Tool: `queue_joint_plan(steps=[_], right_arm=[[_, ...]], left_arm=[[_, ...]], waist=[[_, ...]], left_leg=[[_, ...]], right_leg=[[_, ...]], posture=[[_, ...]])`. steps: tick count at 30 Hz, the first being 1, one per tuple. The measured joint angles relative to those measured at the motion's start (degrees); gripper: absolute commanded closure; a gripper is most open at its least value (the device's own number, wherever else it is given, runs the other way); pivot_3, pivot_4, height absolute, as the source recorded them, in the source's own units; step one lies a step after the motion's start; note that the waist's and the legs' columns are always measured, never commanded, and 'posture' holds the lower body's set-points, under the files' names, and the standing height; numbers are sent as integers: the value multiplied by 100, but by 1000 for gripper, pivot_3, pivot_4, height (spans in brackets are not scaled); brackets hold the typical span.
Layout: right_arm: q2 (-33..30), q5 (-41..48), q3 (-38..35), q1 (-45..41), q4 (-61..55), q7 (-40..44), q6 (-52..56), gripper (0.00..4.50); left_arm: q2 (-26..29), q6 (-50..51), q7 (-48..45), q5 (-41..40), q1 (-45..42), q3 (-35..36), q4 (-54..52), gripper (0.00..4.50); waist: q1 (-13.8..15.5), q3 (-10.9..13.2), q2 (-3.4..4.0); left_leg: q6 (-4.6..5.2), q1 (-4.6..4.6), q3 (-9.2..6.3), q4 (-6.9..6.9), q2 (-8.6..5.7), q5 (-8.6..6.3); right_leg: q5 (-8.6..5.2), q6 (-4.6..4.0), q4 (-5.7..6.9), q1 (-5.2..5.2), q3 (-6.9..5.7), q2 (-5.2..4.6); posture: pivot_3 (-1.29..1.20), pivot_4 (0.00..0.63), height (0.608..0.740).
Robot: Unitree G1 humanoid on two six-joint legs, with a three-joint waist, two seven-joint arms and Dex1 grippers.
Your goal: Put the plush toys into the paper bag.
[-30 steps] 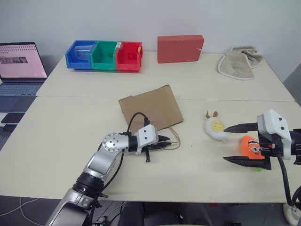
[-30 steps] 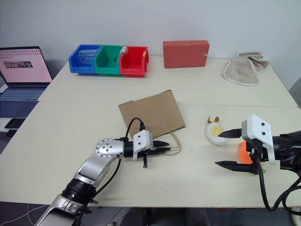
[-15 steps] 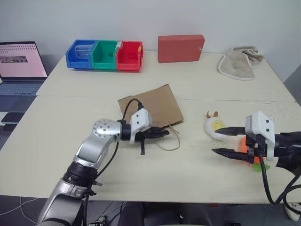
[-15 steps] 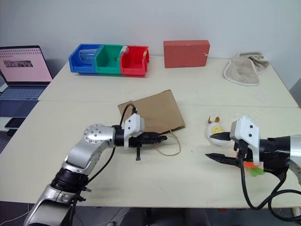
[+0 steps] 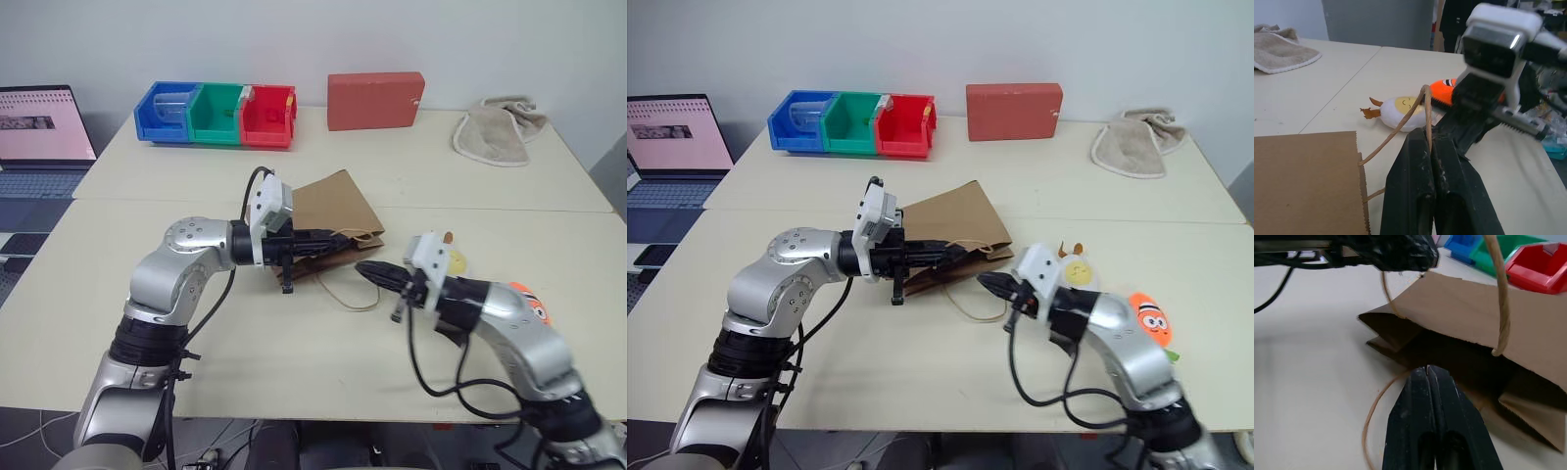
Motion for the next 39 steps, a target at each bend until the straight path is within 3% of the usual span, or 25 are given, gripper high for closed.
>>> queue_joint_plan(steps=[10,16,21,29,39], right_arm=[[1272,-1262,548,-533,2192,-798,-1438,4451],[1516,-1728,651,-701,2926,-1145,-1660,4451],[1565,-1880,637,-701,2940,-1214,-1440,4451],[1574,-1895,639,-703,2810,-1183,-1174,4451],[1671,-1889,619,-728,2781,-1205,-1001,4451]], left_arm=[[-14,384,187,-341,-40,94,-233,4500],[24,607,312,-593,-138,255,-297,4500],[153,456,504,-609,-909,715,-103,4500],[146,-474,823,-88,-1955,883,843,4500],[95,-915,777,192,-1767,802,957,4500]], waist=[[-6,0,-1],[-1,0,-1],[-5,-1,-1],[-6,-1,-1],[-33,-1,-2]], left_leg=[[0,2,-2,-1,2,0],[-1,-2,-7,-1,2,0],[-1,5,-5,-1,2,0],[-1,7,-5,-3,2,0],[-1,8,-6,-5,3,1]], right_leg=[[1,-1,5,-1,0,3],[1,-2,6,-3,-2,4],[1,-2,6,2,-1,4],[1,-1,5,4,-1,5],[1,-1,7,3,-1,5]], posture=[[0,150,740],[0,150,740],[0,150,740],[0,150,740],[0,150,740]])
